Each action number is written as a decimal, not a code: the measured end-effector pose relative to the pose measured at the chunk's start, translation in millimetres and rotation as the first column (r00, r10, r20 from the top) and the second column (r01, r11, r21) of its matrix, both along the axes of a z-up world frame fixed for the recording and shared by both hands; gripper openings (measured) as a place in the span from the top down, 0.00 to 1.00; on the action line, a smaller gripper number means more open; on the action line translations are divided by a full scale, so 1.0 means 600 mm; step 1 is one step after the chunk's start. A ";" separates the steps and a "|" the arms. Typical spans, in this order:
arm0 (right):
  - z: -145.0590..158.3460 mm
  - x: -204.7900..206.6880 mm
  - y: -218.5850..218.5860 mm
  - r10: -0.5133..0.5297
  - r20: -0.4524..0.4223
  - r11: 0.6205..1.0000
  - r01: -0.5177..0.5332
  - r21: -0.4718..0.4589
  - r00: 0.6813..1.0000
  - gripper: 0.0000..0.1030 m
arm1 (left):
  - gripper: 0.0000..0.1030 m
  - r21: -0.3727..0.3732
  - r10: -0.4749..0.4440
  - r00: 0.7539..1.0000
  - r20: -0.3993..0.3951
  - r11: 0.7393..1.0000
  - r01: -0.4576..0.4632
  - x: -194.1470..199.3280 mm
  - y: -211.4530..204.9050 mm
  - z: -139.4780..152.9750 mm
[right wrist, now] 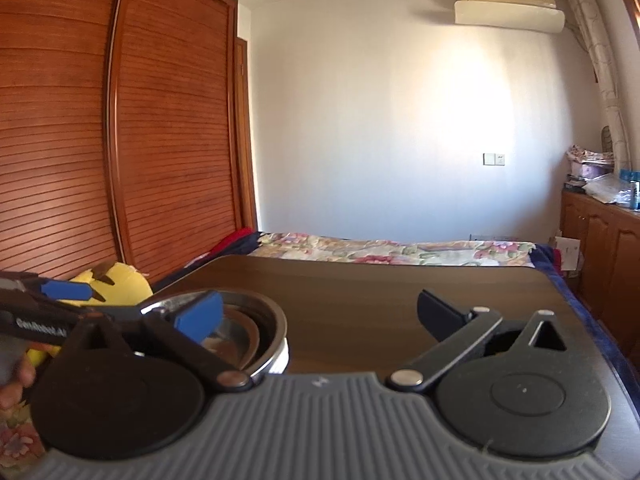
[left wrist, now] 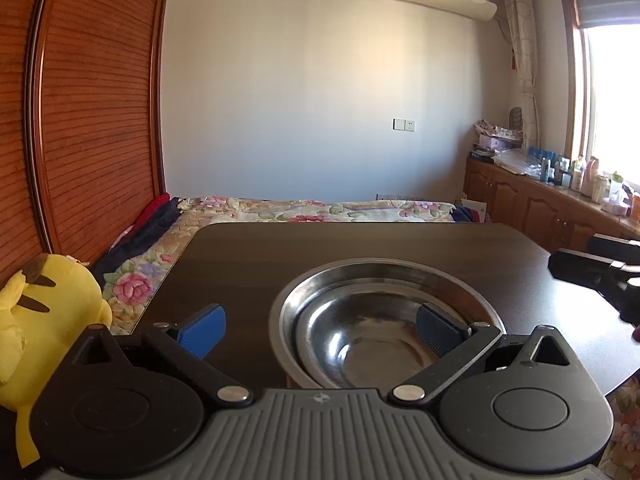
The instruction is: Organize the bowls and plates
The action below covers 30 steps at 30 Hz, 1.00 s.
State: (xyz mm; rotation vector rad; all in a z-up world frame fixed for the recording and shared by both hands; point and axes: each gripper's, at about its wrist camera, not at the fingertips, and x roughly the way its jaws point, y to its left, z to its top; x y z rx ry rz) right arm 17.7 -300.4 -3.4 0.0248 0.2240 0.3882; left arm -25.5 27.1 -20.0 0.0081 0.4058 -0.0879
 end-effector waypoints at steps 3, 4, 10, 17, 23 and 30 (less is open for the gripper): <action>0.008 -0.011 -0.006 -0.028 0.012 1.000 0.028 -0.003 1.000 0.00 | 0.00 0.025 -0.001 1.000 0.005 1.000 0.001 -0.003 -0.016 0.006; 0.010 -0.013 -0.008 -0.038 0.014 0.999 0.038 -0.005 0.999 0.00 | 0.00 0.031 0.004 1.000 0.005 1.000 -0.004 -0.003 -0.021 0.008; 0.013 -0.019 -0.013 -0.095 -0.005 0.995 0.095 -0.017 0.995 0.00 | 0.00 0.051 0.025 1.000 0.010 0.998 -0.025 -0.005 -0.052 0.019; 0.001 -0.030 -0.012 -0.151 -0.017 0.988 0.150 -0.042 0.988 0.00 | 0.00 0.086 0.039 0.999 0.033 0.995 -0.042 -0.025 -0.083 0.017; 0.002 -0.039 -0.017 -0.181 -0.013 0.982 0.181 -0.051 0.983 0.00 | 0.00 0.086 0.026 0.999 0.036 0.996 -0.029 -0.042 -0.094 0.025; -0.005 -0.043 -0.021 -0.208 -0.024 0.977 0.206 -0.059 0.978 0.00 | 0.00 0.098 0.014 1.000 0.015 0.995 -0.016 -0.055 -0.103 0.015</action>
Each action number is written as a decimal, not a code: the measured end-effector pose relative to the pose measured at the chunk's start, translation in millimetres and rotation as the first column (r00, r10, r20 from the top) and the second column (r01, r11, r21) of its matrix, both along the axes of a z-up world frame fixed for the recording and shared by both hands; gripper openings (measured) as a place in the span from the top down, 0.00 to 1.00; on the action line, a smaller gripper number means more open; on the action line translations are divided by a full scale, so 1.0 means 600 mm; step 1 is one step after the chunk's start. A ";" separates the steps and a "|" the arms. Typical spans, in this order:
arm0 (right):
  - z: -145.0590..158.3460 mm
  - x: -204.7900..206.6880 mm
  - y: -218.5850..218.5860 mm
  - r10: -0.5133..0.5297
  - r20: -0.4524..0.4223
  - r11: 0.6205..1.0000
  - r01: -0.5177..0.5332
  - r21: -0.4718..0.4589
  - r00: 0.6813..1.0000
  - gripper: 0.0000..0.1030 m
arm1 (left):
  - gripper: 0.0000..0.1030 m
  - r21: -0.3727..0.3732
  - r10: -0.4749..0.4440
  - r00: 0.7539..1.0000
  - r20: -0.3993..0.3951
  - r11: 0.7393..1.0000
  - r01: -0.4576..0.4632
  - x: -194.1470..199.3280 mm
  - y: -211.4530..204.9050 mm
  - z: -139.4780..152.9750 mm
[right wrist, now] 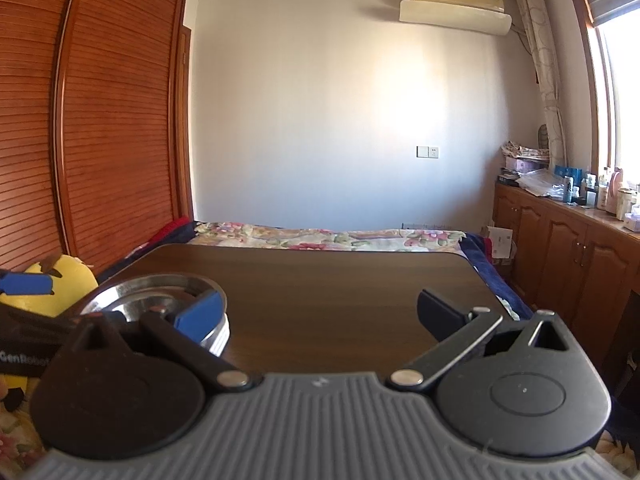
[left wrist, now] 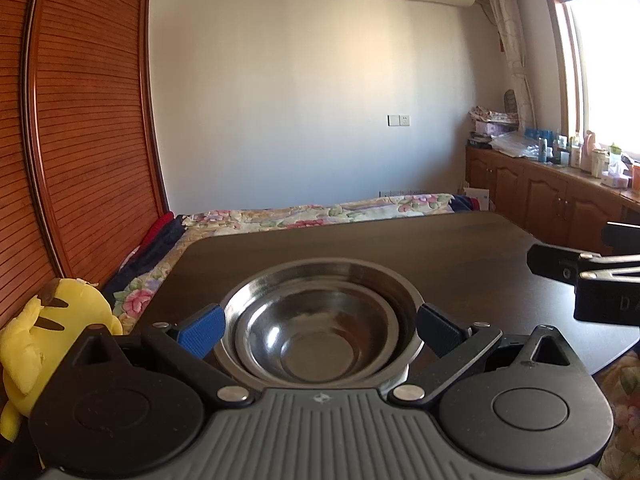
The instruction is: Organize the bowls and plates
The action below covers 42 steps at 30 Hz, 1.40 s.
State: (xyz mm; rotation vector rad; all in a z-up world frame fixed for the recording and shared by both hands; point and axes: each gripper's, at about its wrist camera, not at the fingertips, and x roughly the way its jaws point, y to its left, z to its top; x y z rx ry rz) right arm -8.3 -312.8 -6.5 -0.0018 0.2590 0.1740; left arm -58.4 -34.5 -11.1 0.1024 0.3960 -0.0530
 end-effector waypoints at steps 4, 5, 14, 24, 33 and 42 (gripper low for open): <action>-0.007 -0.002 0.000 -0.004 -0.009 1.000 0.004 -0.003 1.000 0.00 | 0.00 -0.001 -0.001 1.000 -0.017 1.000 0.001 -0.005 0.000 -0.011; -0.008 -0.003 0.000 -0.004 -0.011 1.000 0.004 -0.003 1.000 0.00 | 0.00 -0.001 0.001 1.000 -0.019 1.000 -0.001 -0.005 0.001 -0.013; -0.023 -0.001 0.000 -0.014 -0.025 1.000 0.014 -0.007 1.000 0.00 | 0.00 -0.017 0.022 0.999 -0.038 1.000 -0.022 0.000 0.016 -0.033; -0.048 0.002 0.000 -0.020 -0.066 1.000 0.019 -0.020 0.998 0.00 | 0.00 -0.016 0.026 0.997 -0.074 1.000 -0.027 0.002 0.020 -0.058; -0.048 0.004 -0.009 -0.025 -0.075 1.000 0.024 -0.012 0.997 0.00 | 0.00 -0.021 0.028 0.996 -0.080 0.999 -0.030 0.002 0.021 -0.062; -0.048 0.007 -0.013 -0.028 -0.076 1.000 0.028 -0.006 0.997 0.00 | 0.00 -0.021 0.028 0.997 -0.078 0.999 -0.029 0.003 0.020 -0.059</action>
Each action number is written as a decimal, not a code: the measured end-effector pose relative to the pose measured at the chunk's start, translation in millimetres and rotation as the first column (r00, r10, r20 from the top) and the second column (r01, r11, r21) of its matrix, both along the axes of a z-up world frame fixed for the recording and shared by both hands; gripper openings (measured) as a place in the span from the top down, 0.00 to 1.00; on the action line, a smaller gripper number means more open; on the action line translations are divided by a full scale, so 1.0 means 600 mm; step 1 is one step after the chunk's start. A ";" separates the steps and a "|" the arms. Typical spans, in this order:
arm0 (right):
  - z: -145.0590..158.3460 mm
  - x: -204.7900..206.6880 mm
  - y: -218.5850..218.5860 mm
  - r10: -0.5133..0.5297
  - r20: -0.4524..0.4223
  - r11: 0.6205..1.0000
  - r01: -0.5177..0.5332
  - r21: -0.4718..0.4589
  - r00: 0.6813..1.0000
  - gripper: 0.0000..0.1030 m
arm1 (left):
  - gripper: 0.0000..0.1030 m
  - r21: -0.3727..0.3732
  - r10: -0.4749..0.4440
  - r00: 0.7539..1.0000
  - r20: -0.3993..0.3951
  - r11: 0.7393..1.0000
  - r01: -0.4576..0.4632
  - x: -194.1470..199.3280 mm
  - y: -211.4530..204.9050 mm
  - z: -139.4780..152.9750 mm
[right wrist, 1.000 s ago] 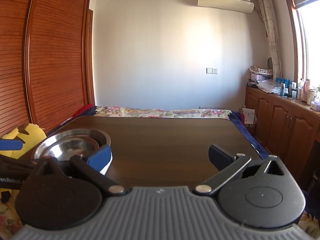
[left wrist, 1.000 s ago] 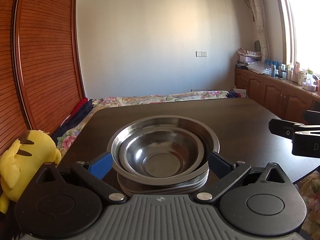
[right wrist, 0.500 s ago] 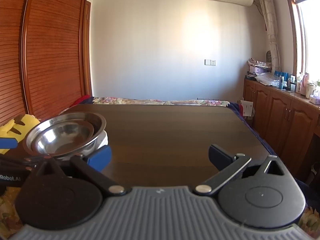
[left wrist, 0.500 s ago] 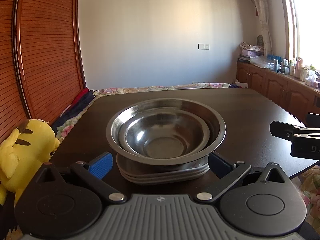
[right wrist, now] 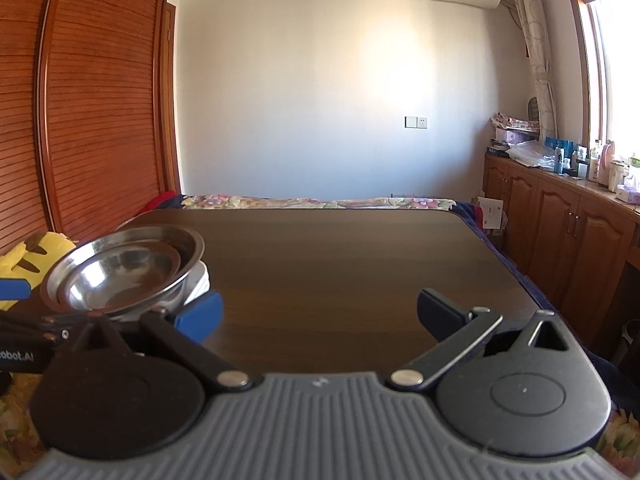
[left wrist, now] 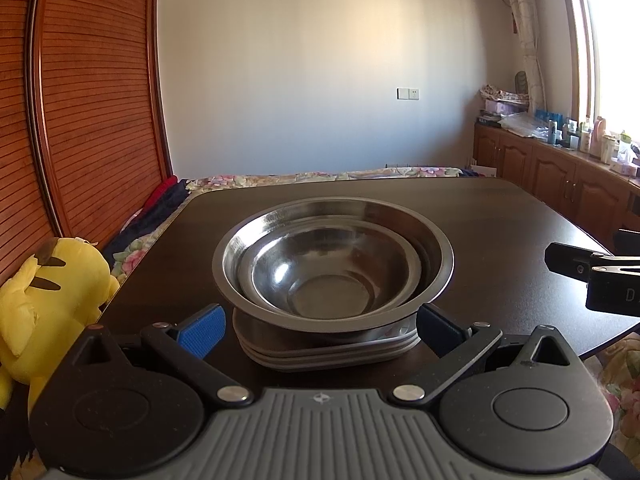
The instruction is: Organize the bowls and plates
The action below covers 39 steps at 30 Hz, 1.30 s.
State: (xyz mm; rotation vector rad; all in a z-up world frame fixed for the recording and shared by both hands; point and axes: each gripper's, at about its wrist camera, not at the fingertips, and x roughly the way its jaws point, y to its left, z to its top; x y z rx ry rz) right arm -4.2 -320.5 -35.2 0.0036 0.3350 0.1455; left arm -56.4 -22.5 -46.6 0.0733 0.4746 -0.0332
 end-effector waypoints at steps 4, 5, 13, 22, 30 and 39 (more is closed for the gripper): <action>0.000 0.000 -0.002 -0.002 0.003 1.000 0.002 0.000 1.000 0.00 | 0.00 -0.002 -0.001 1.000 0.000 1.000 0.001 0.002 0.001 0.001; 0.000 0.001 -0.001 -0.002 0.002 1.000 0.002 0.000 1.000 0.00 | 0.00 -0.002 -0.001 1.000 0.000 1.000 0.001 0.002 0.001 0.001; -0.001 0.001 -0.004 0.000 0.002 1.000 0.000 0.002 1.000 0.00 | 0.00 -0.001 -0.002 1.000 0.002 1.000 0.002 0.004 0.002 0.002; -0.001 0.000 -0.006 -0.003 0.001 1.000 0.003 0.003 1.000 0.00 | 0.00 -0.001 -0.002 1.000 0.001 1.000 0.002 0.004 0.002 0.001; -0.002 0.001 -0.007 -0.003 0.001 1.000 0.003 0.001 1.000 0.00 | 0.00 -0.002 -0.002 1.000 0.002 1.000 0.002 0.004 0.002 0.001; -0.003 0.001 -0.006 -0.003 0.001 1.000 0.003 0.002 1.000 0.00 | 0.00 -0.002 -0.002 1.000 0.002 1.000 0.002 0.004 0.002 0.001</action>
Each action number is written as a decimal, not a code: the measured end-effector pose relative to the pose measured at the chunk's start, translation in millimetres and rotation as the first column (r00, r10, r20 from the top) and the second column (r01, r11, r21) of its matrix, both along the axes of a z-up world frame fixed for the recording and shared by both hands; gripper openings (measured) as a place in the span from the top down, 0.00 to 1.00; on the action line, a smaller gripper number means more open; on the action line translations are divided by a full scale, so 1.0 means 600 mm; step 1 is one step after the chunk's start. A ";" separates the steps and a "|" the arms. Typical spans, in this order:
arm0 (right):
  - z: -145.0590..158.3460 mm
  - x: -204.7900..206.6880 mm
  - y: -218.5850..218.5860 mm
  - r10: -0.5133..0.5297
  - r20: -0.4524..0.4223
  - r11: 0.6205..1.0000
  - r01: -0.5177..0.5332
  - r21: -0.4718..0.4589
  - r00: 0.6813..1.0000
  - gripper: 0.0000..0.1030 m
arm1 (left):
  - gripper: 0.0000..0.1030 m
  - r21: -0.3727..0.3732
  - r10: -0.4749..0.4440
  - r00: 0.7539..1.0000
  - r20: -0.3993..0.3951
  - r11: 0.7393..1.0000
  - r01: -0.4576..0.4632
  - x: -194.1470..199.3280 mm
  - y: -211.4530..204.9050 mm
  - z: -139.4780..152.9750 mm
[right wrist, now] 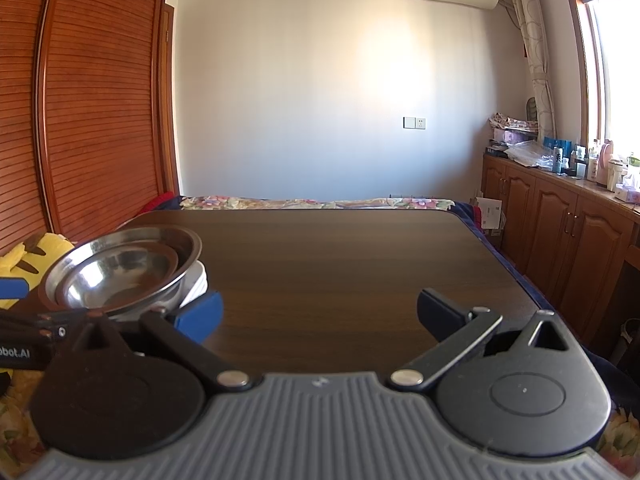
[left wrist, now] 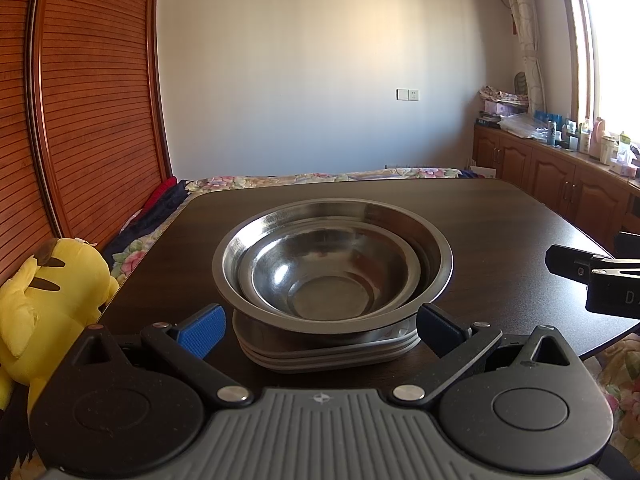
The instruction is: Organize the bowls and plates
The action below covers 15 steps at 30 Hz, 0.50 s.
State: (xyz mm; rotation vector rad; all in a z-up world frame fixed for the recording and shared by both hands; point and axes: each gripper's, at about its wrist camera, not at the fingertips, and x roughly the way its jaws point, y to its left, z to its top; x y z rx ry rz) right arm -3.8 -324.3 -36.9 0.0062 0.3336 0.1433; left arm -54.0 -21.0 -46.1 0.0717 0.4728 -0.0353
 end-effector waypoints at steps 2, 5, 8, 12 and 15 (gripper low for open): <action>0.000 0.000 0.000 0.000 0.000 1.000 0.000 0.000 1.000 0.00 | 0.00 0.000 0.000 1.000 0.000 1.000 0.000 0.000 0.000 0.000; 0.000 0.000 0.000 0.000 0.000 1.000 0.000 0.002 1.000 0.00 | 0.00 0.000 -0.001 1.000 0.000 1.000 0.001 0.000 0.000 0.000; 0.000 -0.001 0.000 0.000 0.001 1.000 0.000 0.001 1.000 0.00 | 0.00 0.001 -0.001 1.000 0.000 1.000 0.001 0.000 0.000 0.000; 0.000 -0.001 0.000 0.000 0.001 1.000 0.000 0.001 1.000 0.00 | 0.00 0.000 0.000 1.000 0.000 1.000 0.000 0.000 0.000 0.000; 0.000 -0.001 0.000 -0.001 0.002 1.000 0.001 0.002 1.000 0.00 | 0.00 -0.001 -0.001 1.000 0.000 1.000 0.001 0.000 0.000 0.000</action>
